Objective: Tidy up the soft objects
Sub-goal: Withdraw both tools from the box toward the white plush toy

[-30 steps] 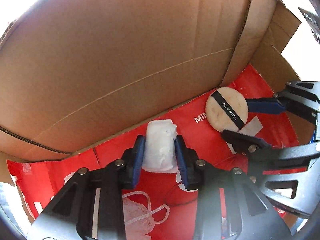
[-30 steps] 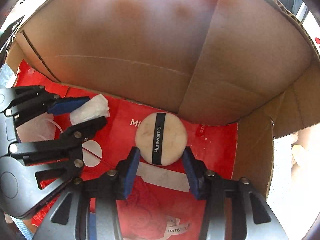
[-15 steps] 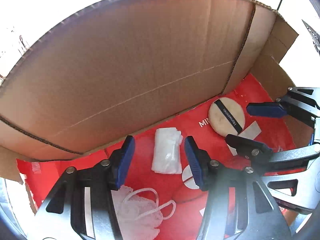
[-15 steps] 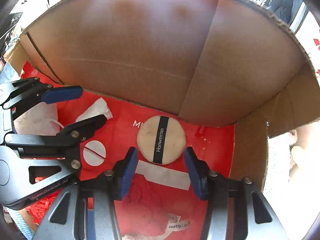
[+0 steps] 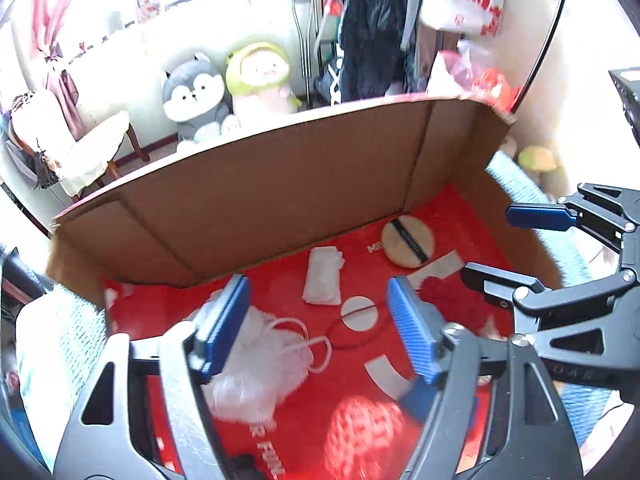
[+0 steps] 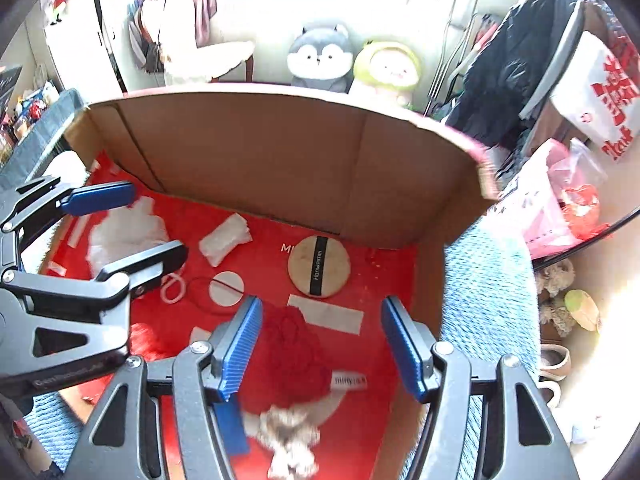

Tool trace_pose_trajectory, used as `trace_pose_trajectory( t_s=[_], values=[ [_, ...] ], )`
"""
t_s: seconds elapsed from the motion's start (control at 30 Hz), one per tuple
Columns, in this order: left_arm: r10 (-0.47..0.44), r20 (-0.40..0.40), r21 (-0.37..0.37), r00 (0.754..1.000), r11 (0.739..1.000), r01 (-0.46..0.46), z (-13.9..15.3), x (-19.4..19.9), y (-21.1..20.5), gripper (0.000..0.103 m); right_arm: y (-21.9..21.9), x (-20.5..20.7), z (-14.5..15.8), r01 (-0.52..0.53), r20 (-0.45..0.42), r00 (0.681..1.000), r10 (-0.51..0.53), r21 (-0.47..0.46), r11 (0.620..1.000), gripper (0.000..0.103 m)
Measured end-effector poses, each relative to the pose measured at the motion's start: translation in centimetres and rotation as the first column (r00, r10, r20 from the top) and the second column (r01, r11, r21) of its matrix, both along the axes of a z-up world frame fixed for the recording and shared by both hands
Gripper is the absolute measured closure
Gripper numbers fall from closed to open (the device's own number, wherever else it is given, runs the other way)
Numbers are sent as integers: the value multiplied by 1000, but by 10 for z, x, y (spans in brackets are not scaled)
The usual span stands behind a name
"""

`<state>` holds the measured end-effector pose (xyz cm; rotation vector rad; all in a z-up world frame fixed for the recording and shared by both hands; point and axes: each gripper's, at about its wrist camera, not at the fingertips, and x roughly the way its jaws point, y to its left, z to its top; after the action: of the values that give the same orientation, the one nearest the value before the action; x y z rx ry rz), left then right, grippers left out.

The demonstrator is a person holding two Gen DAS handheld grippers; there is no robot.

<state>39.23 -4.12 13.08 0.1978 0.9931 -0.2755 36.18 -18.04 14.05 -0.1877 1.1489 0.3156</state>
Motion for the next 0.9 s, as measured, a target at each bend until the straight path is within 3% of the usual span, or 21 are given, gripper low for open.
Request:
trace_pose_trajectory(
  t_s=[0.2, 0.33, 0.47, 0.67, 0.9],
  values=[
    [8, 95, -64, 995, 998, -2, 39, -47, 10, 22, -12, -35, 39, 25, 87, 996, -29, 41, 999, 20],
    [29, 165, -128, 986, 992, -8, 60, -80, 18, 21, -17, -58, 63, 30, 167, 985, -39, 56, 998, 3],
    [55, 244, -190, 968, 982, -8, 72, -115, 28, 17, -26, -92, 76, 25, 223, 974, -45, 90, 996, 2],
    [124, 373, -267, 920, 964, -21, 87, -176, 41, 9, -40, -149, 96, 12, 340, 939, -56, 129, 992, 0],
    [155, 500, -295, 852, 955, -1, 88, -245, 49, 4, -47, -229, 109, 11, 509, 857, -80, 138, 990, 0]
  ],
)
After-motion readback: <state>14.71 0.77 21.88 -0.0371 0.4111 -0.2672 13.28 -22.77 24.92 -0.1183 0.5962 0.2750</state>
